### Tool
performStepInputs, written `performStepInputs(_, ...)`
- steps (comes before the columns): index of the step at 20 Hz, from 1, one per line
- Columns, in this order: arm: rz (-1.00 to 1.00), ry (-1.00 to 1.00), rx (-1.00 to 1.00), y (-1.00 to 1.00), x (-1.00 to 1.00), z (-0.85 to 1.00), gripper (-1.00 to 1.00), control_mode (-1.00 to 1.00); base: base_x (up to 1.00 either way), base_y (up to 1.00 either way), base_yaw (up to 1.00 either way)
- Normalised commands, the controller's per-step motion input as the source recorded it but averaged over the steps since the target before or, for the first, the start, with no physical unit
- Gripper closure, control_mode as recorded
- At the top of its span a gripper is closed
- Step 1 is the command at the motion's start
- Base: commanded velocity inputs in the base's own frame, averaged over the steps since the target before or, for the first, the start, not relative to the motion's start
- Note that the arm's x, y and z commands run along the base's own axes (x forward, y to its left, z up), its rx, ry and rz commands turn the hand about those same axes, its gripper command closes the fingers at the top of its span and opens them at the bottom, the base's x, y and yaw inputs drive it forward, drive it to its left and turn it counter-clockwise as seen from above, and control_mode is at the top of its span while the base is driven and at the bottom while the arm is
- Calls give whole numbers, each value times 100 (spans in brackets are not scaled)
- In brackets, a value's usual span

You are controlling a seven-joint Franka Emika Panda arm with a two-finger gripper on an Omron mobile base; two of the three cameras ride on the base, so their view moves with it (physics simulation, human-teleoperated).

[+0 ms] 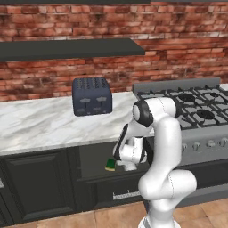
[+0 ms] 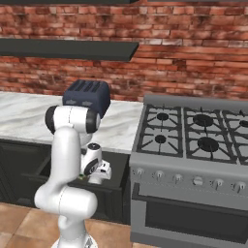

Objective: Restock the sink supplies by placing the sponge and soap dispenser on the counter and next to the sink. Make sure the soap dispenser is upright.

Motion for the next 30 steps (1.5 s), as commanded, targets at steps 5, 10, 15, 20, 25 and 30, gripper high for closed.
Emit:
performStepInputs(5, 0, 2, 0, 4, -6, -34, 100, -100, 0, 0, 0)
performStepInputs(10, -2, 0, 0, 0, -13, 7, 100, -100, 0, 0, 0)
performStepInputs(15, -1, -4, 0, 0, -19, 82, 100, -100, 0, 0, 0)
performStepInputs(20, -4, 0, 0, 0, -2, 94, 100, -100, 0, 0, 0)
performStepInputs(25, -2, 0, 0, 0, -11, 74, 100, -100, 0, 0, 0)
performStepInputs(30, -1, 0, 0, -1, -45, 60, 100, -100, 0, 0, 0)
